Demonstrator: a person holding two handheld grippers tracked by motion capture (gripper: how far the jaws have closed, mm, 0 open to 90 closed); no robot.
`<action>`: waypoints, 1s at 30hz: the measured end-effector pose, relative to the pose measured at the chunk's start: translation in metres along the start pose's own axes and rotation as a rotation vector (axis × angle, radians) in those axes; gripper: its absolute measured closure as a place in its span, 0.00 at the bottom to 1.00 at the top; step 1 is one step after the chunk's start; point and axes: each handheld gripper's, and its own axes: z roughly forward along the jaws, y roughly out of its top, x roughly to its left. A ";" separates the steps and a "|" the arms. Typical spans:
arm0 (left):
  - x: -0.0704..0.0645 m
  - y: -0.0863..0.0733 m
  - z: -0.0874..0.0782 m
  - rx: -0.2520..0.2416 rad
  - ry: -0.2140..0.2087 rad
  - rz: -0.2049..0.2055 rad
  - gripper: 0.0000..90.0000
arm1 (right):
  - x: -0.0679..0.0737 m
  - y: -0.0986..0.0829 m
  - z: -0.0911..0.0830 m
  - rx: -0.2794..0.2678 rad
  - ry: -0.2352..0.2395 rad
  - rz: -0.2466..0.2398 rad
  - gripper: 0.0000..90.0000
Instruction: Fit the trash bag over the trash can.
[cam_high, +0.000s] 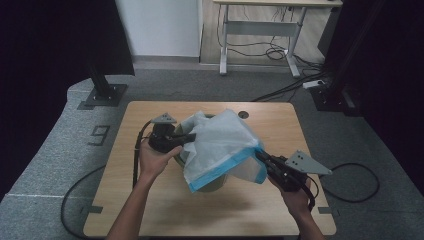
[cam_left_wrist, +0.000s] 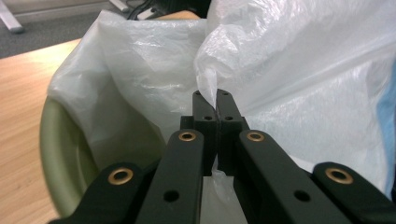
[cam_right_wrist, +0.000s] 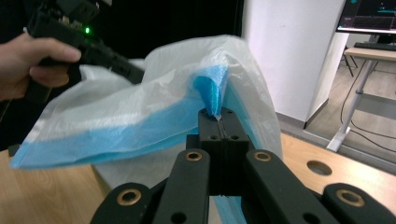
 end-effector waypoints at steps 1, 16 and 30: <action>0.000 -0.001 -0.001 0.003 0.002 -0.001 1.00 | 0.000 0.002 0.002 -0.002 0.001 0.000 0.99; -0.032 0.002 -0.033 -0.117 0.072 0.123 0.43 | -0.003 -0.001 0.012 0.035 -0.016 0.011 0.99; -0.071 0.002 0.006 0.007 -0.051 0.217 0.36 | -0.001 -0.006 0.014 0.033 0.019 0.028 0.99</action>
